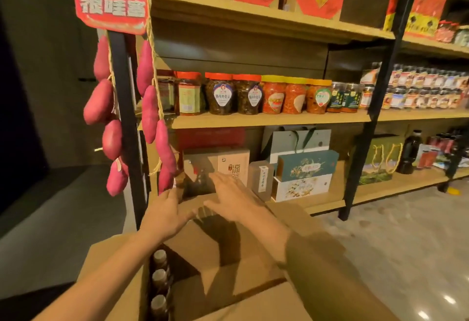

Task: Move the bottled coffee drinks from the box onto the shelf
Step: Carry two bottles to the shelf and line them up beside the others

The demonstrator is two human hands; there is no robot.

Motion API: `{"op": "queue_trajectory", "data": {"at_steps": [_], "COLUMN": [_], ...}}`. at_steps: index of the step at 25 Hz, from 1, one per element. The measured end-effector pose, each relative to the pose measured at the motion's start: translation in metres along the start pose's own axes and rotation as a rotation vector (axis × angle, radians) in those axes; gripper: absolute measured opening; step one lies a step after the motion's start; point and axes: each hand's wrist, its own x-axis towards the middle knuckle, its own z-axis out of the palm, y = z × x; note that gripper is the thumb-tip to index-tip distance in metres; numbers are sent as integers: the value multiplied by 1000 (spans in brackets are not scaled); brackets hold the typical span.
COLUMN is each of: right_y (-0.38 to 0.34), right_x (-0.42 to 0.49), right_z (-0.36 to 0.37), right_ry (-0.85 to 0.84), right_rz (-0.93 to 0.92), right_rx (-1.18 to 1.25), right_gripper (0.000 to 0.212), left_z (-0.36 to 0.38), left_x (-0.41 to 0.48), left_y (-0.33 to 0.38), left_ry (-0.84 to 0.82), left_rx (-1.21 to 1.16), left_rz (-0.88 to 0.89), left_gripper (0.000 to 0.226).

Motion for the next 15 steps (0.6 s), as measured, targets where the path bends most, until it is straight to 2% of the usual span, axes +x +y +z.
{"op": "queue_trajectory", "data": {"at_steps": [8, 13, 15], "right_y": [20, 80, 106], "right_x": [55, 80, 82], "right_z": [43, 61, 67], "right_ry": [-128, -179, -251], "right_rz": [-279, -514, -591], "right_rx": [54, 69, 95], "right_gripper": [72, 72, 70], "left_z": [34, 94, 117], "left_x": [3, 6, 1], "left_y": [-9, 24, 45], "left_ry": [114, 255, 342], "left_rx": [123, 109, 89], "left_rz": [-366, -587, -672], "left_gripper": [79, 77, 71]}}
